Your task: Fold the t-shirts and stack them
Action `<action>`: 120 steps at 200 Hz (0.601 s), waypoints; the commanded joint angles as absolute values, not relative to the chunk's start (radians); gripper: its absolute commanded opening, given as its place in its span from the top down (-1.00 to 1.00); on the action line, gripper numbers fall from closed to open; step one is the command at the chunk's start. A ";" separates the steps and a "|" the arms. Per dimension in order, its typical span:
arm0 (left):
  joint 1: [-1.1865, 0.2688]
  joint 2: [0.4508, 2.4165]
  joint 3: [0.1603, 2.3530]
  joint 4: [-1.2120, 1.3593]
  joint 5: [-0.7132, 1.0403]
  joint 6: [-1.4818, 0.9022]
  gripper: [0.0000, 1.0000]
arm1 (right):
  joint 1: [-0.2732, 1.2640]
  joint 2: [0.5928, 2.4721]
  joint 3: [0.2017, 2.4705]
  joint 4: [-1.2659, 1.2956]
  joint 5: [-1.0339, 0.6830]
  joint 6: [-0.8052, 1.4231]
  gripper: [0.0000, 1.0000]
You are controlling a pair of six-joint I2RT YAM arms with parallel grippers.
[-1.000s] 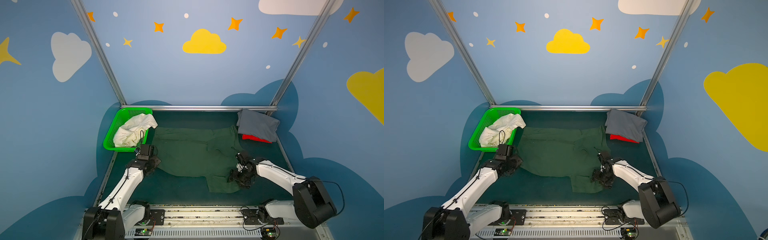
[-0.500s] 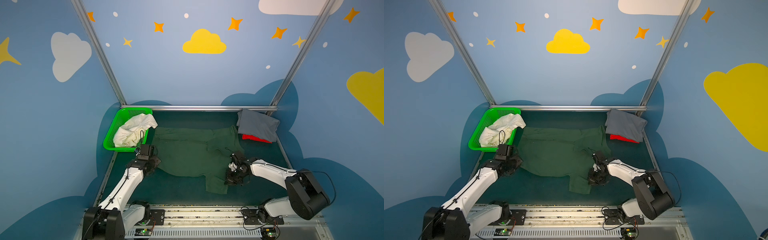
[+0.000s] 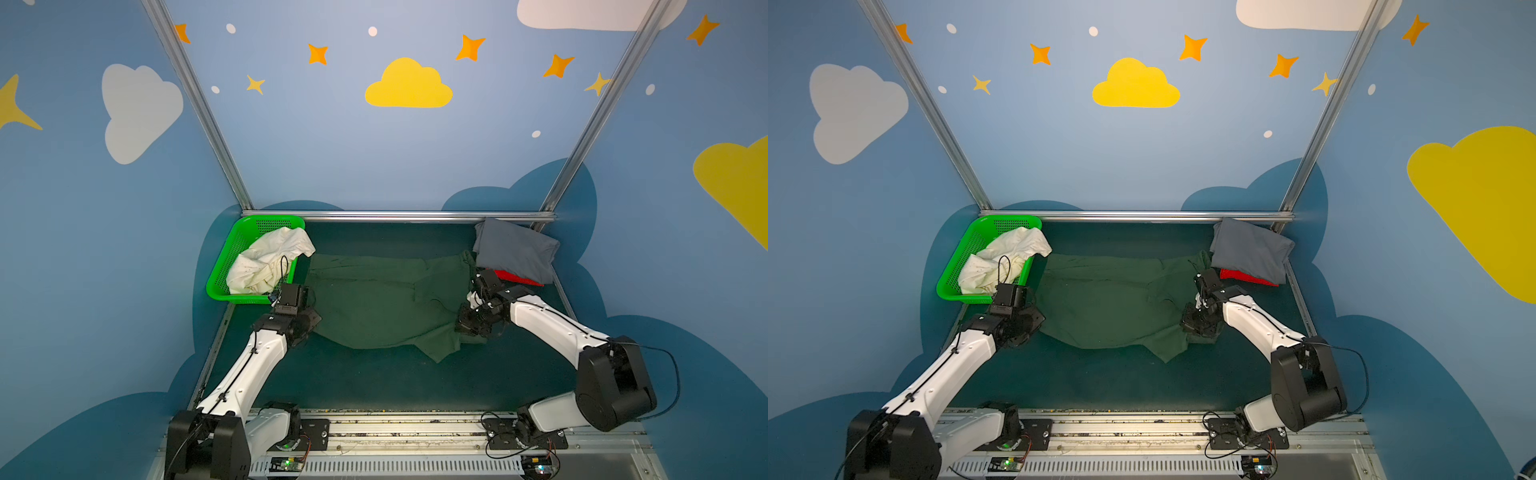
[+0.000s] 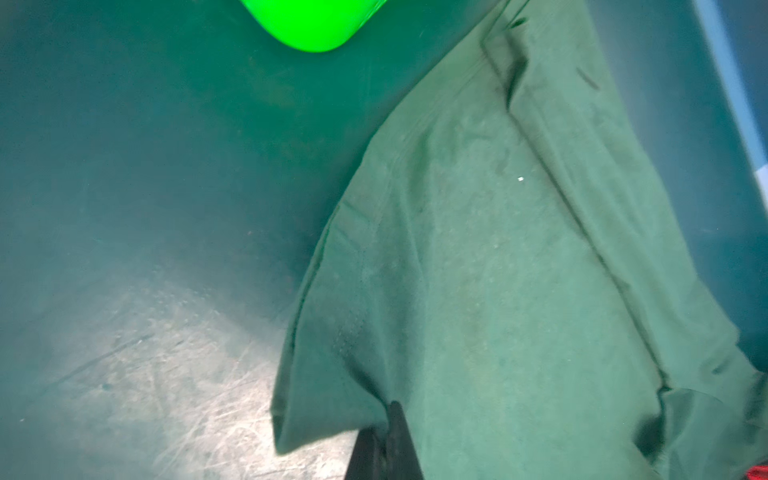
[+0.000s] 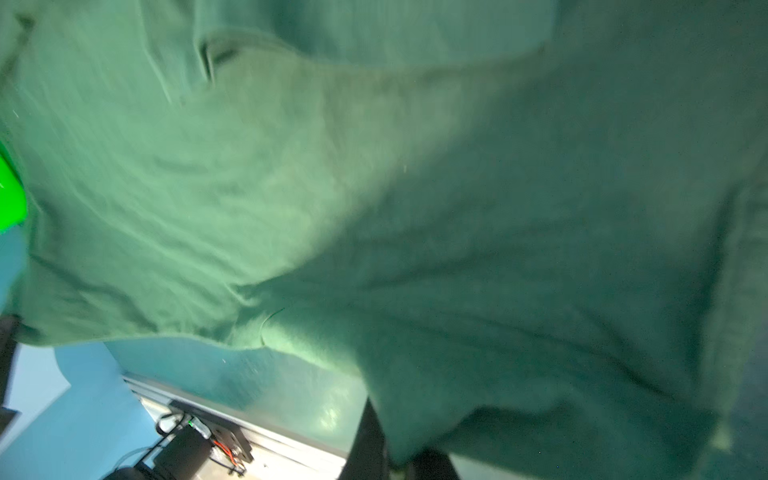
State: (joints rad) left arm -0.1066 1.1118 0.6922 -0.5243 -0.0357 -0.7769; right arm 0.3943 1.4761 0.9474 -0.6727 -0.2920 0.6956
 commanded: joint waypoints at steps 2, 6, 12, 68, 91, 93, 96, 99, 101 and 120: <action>-0.103 1.121 0.729 -0.548 -0.053 -0.760 0.93 | 0.375 1.529 1.003 -0.666 -0.269 0.670 1.00; -0.103 1.122 0.731 -0.549 -0.051 -0.760 0.93 | 0.372 1.537 1.008 -0.661 -0.267 0.668 1.00; -0.103 1.126 0.737 -0.549 -0.049 -0.759 0.93 | 0.368 1.546 1.013 -0.649 -0.270 0.666 1.00; -0.099 1.151 0.758 -0.555 -0.053 -0.741 0.93 | 0.353 1.591 1.054 -0.586 -0.253 0.673 1.00; -0.096 1.176 0.770 -0.551 -0.048 -0.737 0.93 | 0.350 1.607 1.075 -0.574 -0.249 0.669 1.00; -0.095 1.178 0.771 -0.550 -0.048 -0.735 0.93 | 0.349 1.610 1.077 -0.573 -0.249 0.669 1.00; -0.096 1.184 0.774 -0.548 -0.048 -0.734 0.93 | 0.348 1.613 1.079 -0.571 -0.248 0.668 1.00; -0.097 1.188 0.776 -0.547 -0.048 -0.732 0.93 | 0.348 1.615 1.083 -0.569 -0.248 0.669 1.00; -0.096 1.192 0.778 -0.546 -0.048 -0.731 0.93 | 0.347 1.616 1.085 -0.568 -0.248 0.666 1.00; -0.093 1.222 0.795 -0.543 -0.048 -0.720 0.93 | 0.342 1.629 1.097 -0.550 -0.244 0.665 1.00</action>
State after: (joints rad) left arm -0.0994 1.1957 0.7574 -0.5358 -0.0357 -0.7471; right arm 0.3527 1.6047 1.0664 -0.5793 -0.2691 0.6750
